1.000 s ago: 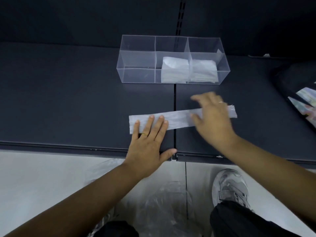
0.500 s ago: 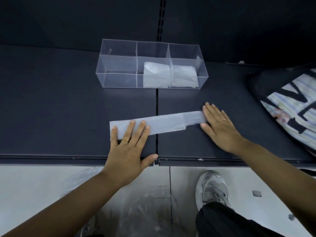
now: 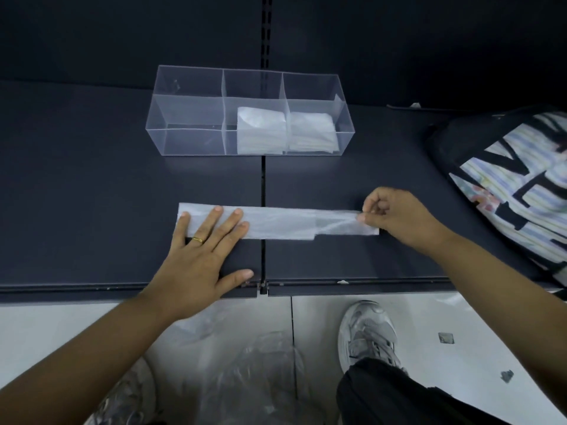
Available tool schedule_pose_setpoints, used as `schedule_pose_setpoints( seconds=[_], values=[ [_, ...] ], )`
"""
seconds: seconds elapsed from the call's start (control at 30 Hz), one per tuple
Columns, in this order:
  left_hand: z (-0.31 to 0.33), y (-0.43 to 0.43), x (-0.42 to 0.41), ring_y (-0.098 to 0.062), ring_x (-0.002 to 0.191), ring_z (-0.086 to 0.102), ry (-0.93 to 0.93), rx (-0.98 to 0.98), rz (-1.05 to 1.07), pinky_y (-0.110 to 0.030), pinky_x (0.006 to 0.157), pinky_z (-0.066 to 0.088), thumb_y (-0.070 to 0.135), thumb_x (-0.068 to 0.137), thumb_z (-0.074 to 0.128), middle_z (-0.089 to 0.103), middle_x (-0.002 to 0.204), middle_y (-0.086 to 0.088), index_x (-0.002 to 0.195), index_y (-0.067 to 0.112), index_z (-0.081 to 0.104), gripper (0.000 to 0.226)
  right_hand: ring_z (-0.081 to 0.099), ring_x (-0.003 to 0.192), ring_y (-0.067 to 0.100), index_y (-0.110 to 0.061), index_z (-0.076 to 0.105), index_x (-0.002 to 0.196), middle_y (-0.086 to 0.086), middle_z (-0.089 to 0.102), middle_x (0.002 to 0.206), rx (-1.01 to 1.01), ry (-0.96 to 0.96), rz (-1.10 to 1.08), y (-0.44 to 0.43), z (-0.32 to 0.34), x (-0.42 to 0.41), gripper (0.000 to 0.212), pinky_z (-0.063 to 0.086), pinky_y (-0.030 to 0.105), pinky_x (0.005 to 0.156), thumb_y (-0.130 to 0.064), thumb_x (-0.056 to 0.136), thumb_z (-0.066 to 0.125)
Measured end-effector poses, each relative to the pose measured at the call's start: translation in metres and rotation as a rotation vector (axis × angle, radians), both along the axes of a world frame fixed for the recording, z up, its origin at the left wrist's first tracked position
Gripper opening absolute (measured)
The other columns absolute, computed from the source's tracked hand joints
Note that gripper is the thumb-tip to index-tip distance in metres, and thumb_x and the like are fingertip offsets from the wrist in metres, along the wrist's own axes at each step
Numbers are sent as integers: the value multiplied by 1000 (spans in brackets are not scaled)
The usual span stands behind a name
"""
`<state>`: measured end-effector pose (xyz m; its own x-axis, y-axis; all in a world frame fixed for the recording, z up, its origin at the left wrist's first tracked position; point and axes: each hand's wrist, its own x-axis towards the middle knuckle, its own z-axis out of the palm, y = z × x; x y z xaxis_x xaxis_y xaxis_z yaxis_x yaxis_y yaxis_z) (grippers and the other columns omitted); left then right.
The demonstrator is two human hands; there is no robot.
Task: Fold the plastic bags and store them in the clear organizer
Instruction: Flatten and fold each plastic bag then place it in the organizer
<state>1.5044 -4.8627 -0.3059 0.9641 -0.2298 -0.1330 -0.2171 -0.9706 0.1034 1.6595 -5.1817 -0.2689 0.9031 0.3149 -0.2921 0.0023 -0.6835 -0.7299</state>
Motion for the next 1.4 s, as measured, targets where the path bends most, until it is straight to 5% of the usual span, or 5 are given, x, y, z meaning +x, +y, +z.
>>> schedule_pose_setpoints(
  seconds=[0.33,0.5,0.67,0.83,1.4],
  values=[
    [30,-81,0,-7,147,-6,-20,-416,-147,-25,119,-7,72,84,38,4,161,4,153,17,7,93,59,54,10,-6,58,94,8,64,66,310,645,-73,7,61,-76,18,50,19,52,-2,80,68],
    [56,-125,-5,-6,117,54,-25,-1034,156,-26,101,42,19,92,56,61,130,0,139,28,47,49,57,55,10,-12,60,89,7,64,67,523,677,122,26,93,-81,26,48,17,52,-16,70,77],
    [81,-106,0,0,108,62,259,-1492,352,-10,93,41,33,93,47,71,113,3,125,17,61,38,42,70,14,-21,44,137,-3,50,140,648,407,384,31,80,-40,74,45,22,70,-39,73,77],
    [77,-76,17,-16,115,62,458,-1762,523,-43,110,36,38,88,47,70,117,-3,115,17,65,39,55,89,14,-10,50,132,4,64,121,379,568,564,68,31,-41,56,41,28,68,-2,81,71],
    [20,1,64,-14,48,65,120,-1355,1087,-19,50,54,13,90,66,65,73,-14,85,0,68,14,36,33,6,-7,64,85,-1,70,67,253,372,-55,97,0,-56,9,32,18,34,-1,82,70]
  ],
)
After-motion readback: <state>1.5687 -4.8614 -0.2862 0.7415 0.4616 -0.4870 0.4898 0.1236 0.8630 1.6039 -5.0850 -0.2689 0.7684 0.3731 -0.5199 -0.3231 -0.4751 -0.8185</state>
